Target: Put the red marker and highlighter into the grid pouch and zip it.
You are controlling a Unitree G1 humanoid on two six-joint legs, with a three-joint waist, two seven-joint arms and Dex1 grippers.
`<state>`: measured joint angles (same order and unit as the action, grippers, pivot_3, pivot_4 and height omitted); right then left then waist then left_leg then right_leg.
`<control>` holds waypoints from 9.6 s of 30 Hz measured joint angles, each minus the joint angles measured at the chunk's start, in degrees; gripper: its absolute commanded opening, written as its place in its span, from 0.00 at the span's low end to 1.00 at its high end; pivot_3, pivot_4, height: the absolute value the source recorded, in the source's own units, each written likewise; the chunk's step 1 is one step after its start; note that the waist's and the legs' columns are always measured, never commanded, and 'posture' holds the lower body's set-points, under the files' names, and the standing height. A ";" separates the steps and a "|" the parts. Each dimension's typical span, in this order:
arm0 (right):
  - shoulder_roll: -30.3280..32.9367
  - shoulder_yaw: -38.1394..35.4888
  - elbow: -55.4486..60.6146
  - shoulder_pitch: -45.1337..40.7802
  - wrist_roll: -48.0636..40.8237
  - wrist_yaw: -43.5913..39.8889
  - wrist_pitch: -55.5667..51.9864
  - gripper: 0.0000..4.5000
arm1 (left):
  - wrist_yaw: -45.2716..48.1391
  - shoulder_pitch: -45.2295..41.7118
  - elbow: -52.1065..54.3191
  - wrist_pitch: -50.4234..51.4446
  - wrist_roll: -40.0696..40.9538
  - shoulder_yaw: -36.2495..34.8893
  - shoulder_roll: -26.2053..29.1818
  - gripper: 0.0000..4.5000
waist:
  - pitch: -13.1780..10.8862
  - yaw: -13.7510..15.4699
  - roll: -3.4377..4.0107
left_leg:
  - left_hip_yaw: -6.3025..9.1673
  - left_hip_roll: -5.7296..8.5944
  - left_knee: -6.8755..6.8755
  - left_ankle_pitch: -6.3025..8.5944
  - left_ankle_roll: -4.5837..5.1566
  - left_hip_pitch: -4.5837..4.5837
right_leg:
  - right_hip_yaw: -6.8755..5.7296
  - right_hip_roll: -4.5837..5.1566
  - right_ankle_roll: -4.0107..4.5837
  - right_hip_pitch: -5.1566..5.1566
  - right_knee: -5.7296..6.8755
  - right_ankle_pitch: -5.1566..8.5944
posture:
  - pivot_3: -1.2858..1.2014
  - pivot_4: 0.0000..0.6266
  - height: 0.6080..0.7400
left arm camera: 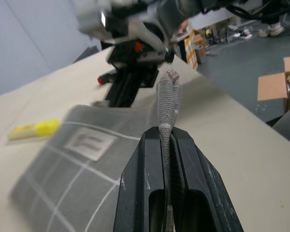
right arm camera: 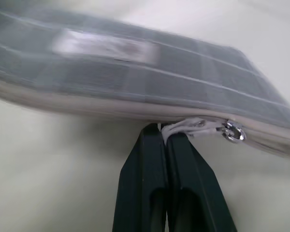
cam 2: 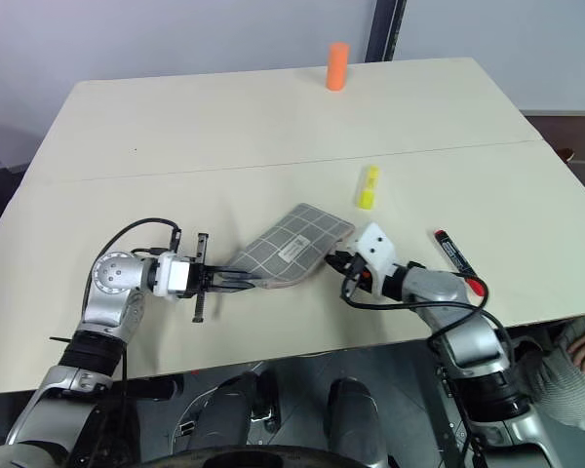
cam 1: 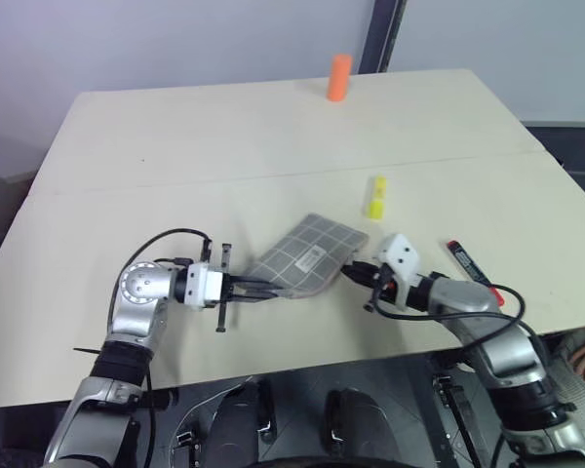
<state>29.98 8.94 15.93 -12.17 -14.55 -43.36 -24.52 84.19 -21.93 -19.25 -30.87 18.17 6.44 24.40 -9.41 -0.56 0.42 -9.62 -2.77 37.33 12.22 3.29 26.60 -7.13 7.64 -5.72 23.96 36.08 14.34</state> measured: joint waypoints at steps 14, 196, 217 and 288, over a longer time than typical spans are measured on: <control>6.86 9.70 2.77 -0.76 8.88 -8.62 7.95 0.01 | -4.73 -5.42 -8.43 -5.06 -2.56 0.12 -2.34 0.00 | -0.01 -0.07 -0.07 | -0.01 0.01 0.07 0.02 0.06 0.03 | -0.01 -0.02 -0.01 0.01 -0.01 0.00 | 0.52 0.24 1.00; 8.87 1.84 -7.47 -1.71 11.20 -10.81 26.05 0.99 | 1.65 -4.03 -4.76 -17.42 7.32 5.91 -1.07 0.00 | -0.03 -0.04 -0.08 | -0.81 -0.13 0.23 0.11 0.36 -0.05 | 0.26 0.08 -0.05 0.32 0.04 -0.17 | 0.52 0.24 1.00; 4.91 -30.35 14.80 23.92 -6.79 6.35 1.66 0.99 | -3.37 -5.71 -12.19 -22.51 3.53 4.75 -3.69 0.00 | -0.02 0.07 -0.10 | -0.79 -0.14 0.41 0.29 0.45 -0.04 | 0.26 0.07 -0.04 0.18 0.01 -0.17 | 0.52 0.24 1.00; 16.29 -24.24 4.86 24.41 -1.42 -8.39 10.67 0.06 | -3.10 -7.69 -15.20 -24.76 3.04 5.79 -5.79 0.00 | -0.06 -0.09 -0.16 | -0.79 -0.12 0.50 0.40 0.62 0.00 | 0.26 0.10 -0.05 0.15 -0.11 -0.16 | 0.52 0.24 1.00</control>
<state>46.27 -15.30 20.79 12.23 -15.97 -51.75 -13.85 81.09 -29.63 -34.45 -55.63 21.21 12.23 18.61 -9.46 -0.65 0.26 -10.41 -2.88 37.83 12.62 3.91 26.61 -6.87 7.74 -5.77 24.11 35.97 14.18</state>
